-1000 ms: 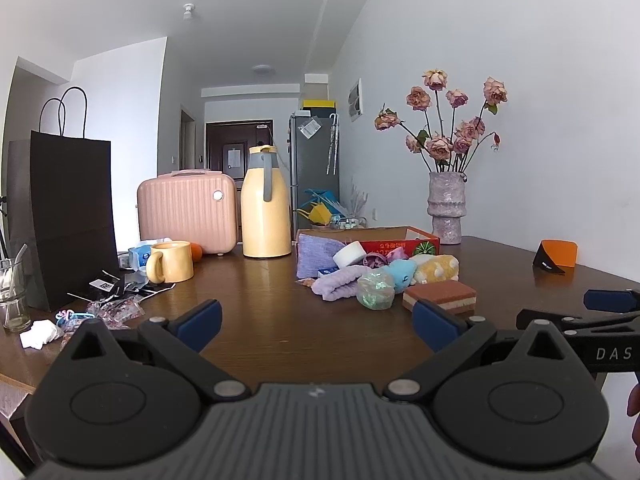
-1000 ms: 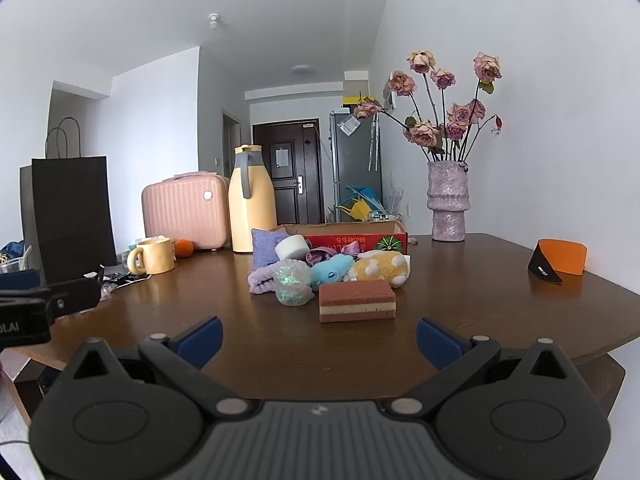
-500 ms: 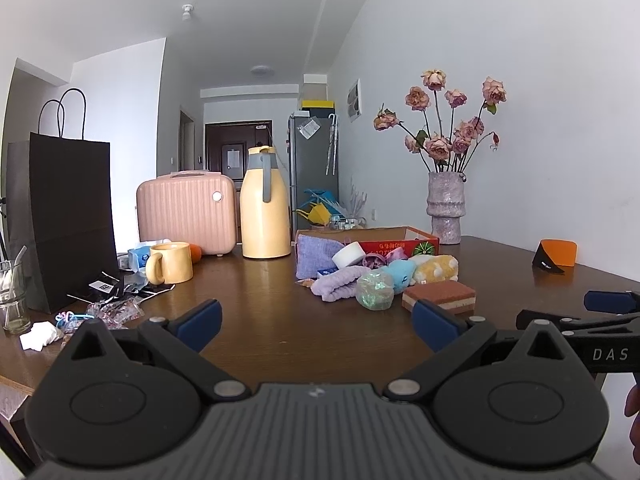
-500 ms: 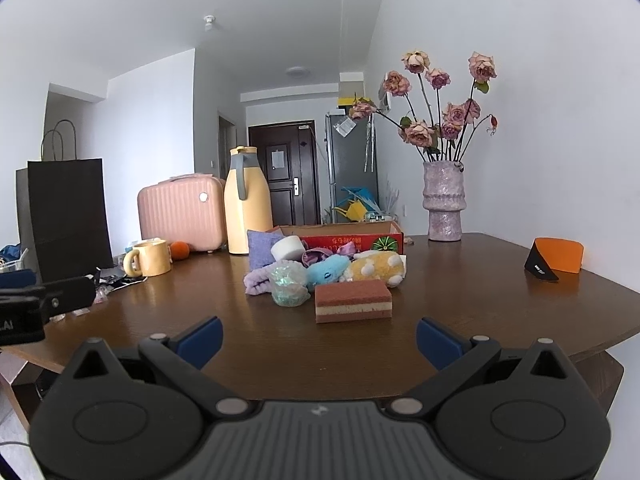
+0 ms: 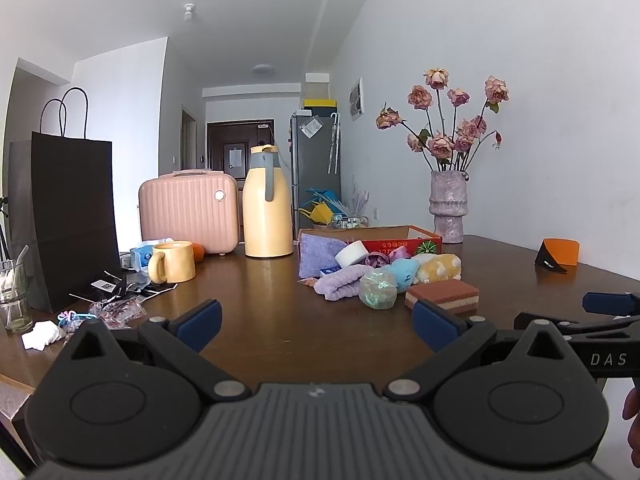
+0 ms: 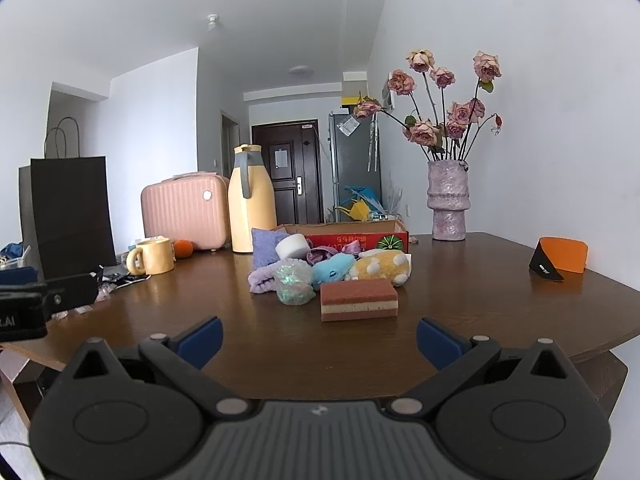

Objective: Organize soft objects

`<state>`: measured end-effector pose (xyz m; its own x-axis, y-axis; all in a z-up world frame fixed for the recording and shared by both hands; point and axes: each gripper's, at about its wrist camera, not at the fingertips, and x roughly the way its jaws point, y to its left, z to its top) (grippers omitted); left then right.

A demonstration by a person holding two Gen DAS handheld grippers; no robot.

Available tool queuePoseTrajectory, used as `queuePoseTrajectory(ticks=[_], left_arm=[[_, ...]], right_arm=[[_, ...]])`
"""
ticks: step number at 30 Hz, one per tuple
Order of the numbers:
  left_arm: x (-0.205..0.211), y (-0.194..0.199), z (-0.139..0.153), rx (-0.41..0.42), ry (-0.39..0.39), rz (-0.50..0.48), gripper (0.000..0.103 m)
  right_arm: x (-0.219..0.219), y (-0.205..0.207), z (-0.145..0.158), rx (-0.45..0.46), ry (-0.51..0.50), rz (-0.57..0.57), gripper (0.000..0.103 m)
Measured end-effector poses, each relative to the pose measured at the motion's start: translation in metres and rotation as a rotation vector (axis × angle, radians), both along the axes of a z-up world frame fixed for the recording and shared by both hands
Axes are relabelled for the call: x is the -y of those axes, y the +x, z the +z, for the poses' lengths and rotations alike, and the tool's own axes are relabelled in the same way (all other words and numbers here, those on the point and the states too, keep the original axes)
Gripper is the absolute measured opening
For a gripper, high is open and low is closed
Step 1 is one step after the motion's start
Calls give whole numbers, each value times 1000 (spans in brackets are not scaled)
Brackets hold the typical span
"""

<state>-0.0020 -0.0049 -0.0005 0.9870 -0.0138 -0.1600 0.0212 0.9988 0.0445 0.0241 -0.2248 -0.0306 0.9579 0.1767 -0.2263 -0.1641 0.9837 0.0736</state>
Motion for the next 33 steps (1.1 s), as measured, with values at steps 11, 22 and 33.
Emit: queuePoseTrajectory(ticks=[11, 22, 33], left_arm=[[0, 1, -2, -3, 2, 1, 103], [-16, 41, 27, 40, -32, -8, 103], [25, 188, 9, -208, -39, -184, 103]], right_arm=[[1, 3, 0, 0, 1, -1, 103], [19, 44, 12, 18, -26, -26, 103], [72, 180, 5, -114, 123, 107, 103]])
